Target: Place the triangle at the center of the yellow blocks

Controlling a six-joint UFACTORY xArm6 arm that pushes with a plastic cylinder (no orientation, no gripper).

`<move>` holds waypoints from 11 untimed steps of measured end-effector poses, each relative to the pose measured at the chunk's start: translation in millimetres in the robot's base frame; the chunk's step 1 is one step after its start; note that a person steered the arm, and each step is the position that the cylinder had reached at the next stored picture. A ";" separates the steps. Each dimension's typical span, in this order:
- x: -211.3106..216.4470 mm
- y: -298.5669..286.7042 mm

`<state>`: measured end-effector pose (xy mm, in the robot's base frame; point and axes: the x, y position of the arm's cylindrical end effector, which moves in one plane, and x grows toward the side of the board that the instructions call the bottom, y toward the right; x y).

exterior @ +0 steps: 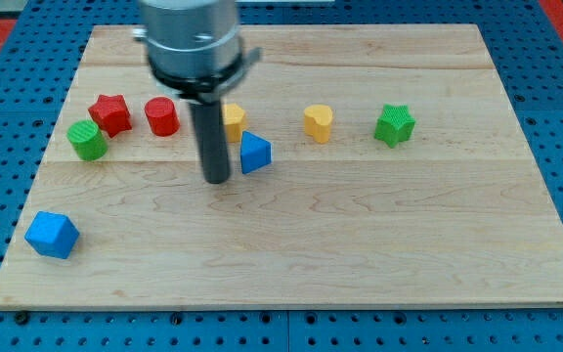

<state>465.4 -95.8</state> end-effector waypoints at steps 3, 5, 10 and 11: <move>-25.7 72.4; 11.4 97.1; -40.2 102.2; -40.2 89.4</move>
